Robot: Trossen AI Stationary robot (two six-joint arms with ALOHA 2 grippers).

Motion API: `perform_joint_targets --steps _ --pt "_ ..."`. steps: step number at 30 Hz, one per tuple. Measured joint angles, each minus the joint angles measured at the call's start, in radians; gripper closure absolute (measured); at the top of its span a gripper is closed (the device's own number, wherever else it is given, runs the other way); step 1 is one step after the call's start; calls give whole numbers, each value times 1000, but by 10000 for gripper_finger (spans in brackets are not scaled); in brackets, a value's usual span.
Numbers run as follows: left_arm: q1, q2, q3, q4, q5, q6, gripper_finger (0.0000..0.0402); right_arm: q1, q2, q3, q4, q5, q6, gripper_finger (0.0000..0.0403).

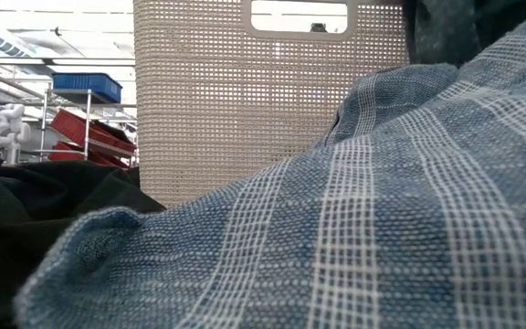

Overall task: Sort clothes
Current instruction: Put the green patterned shirt into the laundry bin

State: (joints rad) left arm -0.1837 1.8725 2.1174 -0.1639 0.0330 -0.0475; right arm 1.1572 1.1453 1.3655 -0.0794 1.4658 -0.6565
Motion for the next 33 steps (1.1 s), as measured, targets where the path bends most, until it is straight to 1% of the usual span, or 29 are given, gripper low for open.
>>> perform_joint_targets --steps 2,4,8,10,12,13,14,16,18,20,21,22,23,25,30,33 --pt "11 10 0 2 1 -22 395 0 -7 31 1 -94 -13 403" --pt "17 25 0 2 45 -25 395 -2 -13 54 3 -166 -16 403" --pt "20 58 -2 2 166 -51 395 -24 -14 66 -1 -185 -18 403" --pt "19 66 -2 16 185 -51 395 -26 -15 66 -6 -185 -3 403" --pt "19 68 -1 16 188 -52 395 -25 -15 67 -37 -183 94 403" --pt "19 68 -1 11 189 -52 395 -24 -15 67 -83 -182 179 403" --pt "17 68 -1 1 195 -52 395 -18 -13 68 -166 -184 292 403" --pt "14 69 -1 -12 225 -61 395 4 -11 68 -424 -209 581 403" --pt "7 70 -1 -15 280 -81 395 16 -7 66 -718 -313 938 400" --pt "-3 70 -1 -16 321 -101 395 15 7 60 -956 -427 1267 389" --pt "-9 70 0 -23 328 -104 395 14 20 46 -1031 -465 1381 380" --pt "-14 70 0 -39 329 -102 395 15 33 26 -1071 -493 1458 370" --pt "-17 70 0 -57 329 -101 395 16 49 11 -1073 -514 1494 358" --pt "-21 70 0 -98 311 -101 395 17 77 -11 -1031 -563 1509 332" --pt "-24 70 0 -173 301 -98 395 10 112 -8 -880 -681 1431 261" --pt "-27 70 0 -205 281 -97 395 0 118 -9 -871 -741 1448 220"
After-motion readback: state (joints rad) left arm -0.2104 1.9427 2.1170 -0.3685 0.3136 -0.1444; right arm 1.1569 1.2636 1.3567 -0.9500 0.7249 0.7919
